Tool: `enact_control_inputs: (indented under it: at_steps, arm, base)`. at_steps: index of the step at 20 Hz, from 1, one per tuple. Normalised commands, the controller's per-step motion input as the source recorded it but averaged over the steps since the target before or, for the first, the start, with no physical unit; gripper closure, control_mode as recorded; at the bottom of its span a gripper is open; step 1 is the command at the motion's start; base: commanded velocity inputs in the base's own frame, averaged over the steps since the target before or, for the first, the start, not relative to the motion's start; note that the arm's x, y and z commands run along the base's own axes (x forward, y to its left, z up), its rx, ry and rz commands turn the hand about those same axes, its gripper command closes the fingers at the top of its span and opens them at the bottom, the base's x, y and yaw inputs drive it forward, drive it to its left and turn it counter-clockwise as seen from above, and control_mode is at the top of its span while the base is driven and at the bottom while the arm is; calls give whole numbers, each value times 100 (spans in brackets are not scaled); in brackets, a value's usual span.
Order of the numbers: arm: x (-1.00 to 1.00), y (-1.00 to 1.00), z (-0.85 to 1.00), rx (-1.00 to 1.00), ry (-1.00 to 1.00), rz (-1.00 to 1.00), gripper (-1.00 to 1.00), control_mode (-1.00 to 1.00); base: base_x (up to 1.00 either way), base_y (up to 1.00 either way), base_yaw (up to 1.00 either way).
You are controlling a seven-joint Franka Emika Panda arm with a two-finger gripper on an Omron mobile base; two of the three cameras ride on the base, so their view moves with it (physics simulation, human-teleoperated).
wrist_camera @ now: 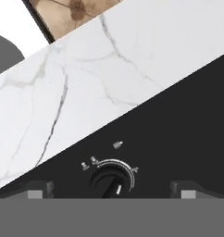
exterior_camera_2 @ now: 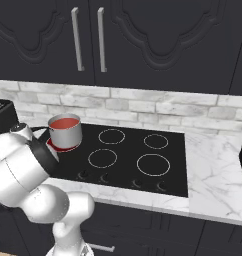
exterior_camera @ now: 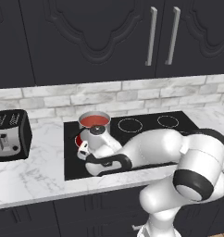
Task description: Wait until the marinara sauce is simmered to a deep red color and then turn off the stove.
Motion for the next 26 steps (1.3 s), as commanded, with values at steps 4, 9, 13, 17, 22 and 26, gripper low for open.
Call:
enact_control_inputs:
  at_steps: [4, 9, 13, 17, 22, 26]
  arm:
    - [11, 3, -11, -11, 0, 2, -100, -100]
    - [3, 0, -9, -5, 0, 3, -100, -100]
    - [0, -3, -7, -2, 0, 5, -100, -100]
    - [0, -22, -8, 0, 0, 3, -100, -100]
    - [-1, -38, -2, 1, 0, 0, -100, -100]
    - [0, -4, 0, 0, 0, 0, -100, -100]
  base:
    - [0, 0, 0]
    - [0, 0, 0]
    - [0, 0, 0]
    - [0, 0, 0]
    - [0, 0, 0]
    - [0, 0, 0]
